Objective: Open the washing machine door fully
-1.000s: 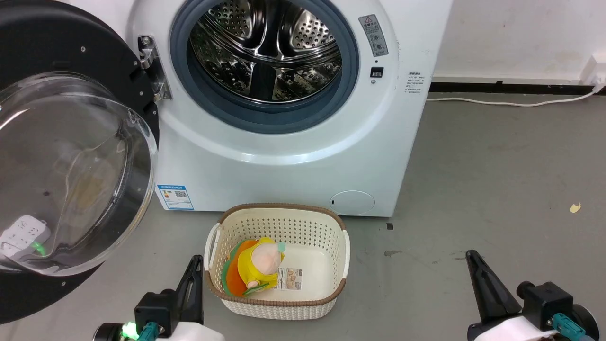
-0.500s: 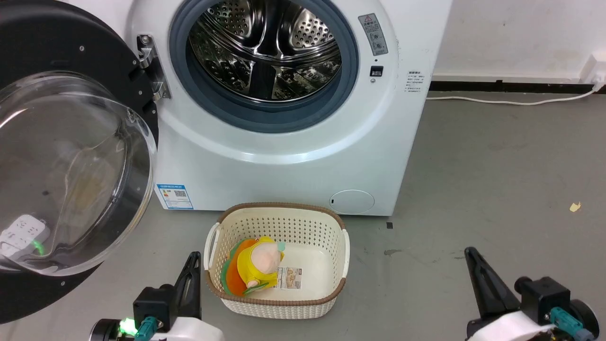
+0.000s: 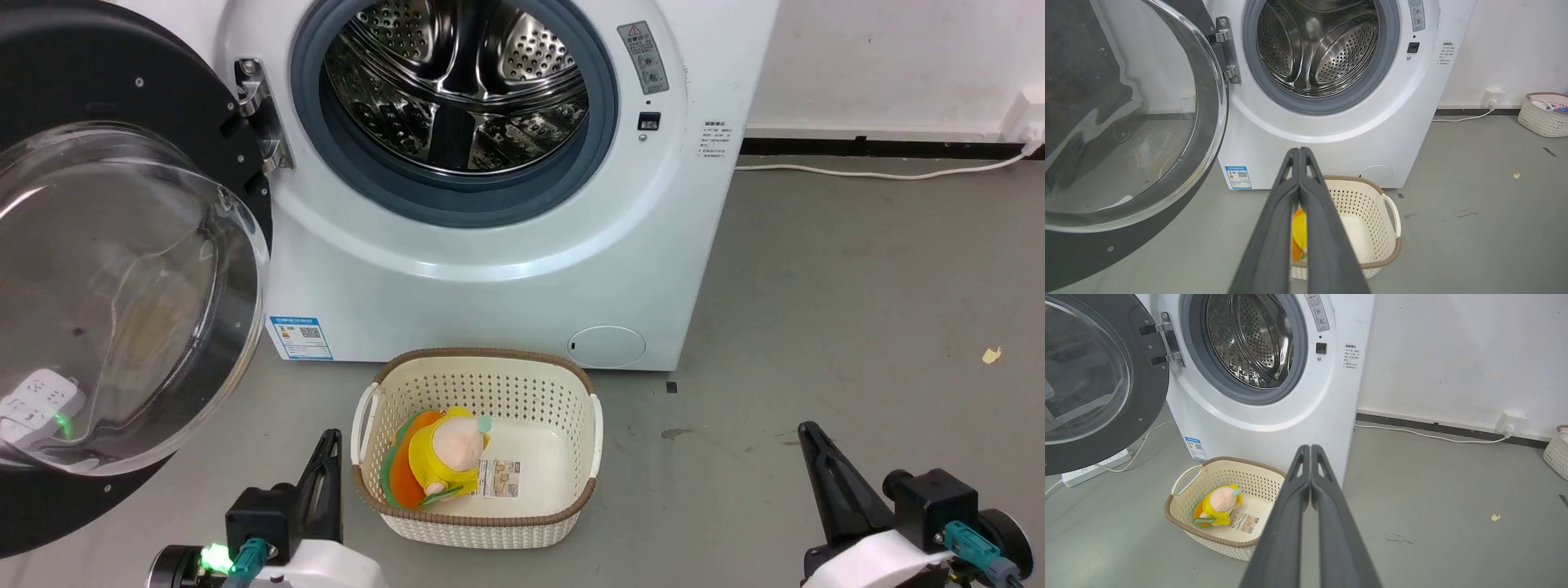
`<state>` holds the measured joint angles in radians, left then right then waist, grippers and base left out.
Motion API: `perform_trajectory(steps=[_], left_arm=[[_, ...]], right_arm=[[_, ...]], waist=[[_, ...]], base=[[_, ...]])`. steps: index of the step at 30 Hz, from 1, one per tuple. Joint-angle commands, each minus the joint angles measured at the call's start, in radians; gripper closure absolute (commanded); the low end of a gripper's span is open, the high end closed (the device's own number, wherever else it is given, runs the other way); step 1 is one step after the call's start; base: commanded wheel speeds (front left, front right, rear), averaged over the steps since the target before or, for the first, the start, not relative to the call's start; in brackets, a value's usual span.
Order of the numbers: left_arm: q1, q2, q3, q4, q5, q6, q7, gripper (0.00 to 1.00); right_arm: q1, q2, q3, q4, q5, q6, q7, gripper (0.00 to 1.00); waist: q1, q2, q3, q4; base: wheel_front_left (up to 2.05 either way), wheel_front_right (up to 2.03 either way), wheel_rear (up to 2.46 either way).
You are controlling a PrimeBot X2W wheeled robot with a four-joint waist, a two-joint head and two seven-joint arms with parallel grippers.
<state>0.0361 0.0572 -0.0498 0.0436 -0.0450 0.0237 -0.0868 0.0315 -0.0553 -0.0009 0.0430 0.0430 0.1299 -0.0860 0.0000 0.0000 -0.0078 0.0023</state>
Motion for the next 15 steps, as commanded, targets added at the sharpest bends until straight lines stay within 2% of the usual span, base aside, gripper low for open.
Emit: perform_trajectory(steps=[1, 15], left_arm=[[-0.017, 0.000, 0.005, -0.006, 0.007, -0.003, 0.008, 1.00], [-0.024, -0.002, 0.021, -0.020, 0.021, -0.010, 0.036, 1.00]], right_arm=[[-0.014, 0.004, 0.000, -0.010, -0.010, 0.001, 0.007, 1.00], [-0.020, 0.004, 0.000, -0.022, -0.022, 0.001, 0.035, 1.00]], waist=[[0.0000, 0.0000, 0.000, 0.000], [0.0000, 0.0000, 0.003, -0.001]], base=[[0.00, 0.00, 0.00], [0.00, 0.00, 0.00]])
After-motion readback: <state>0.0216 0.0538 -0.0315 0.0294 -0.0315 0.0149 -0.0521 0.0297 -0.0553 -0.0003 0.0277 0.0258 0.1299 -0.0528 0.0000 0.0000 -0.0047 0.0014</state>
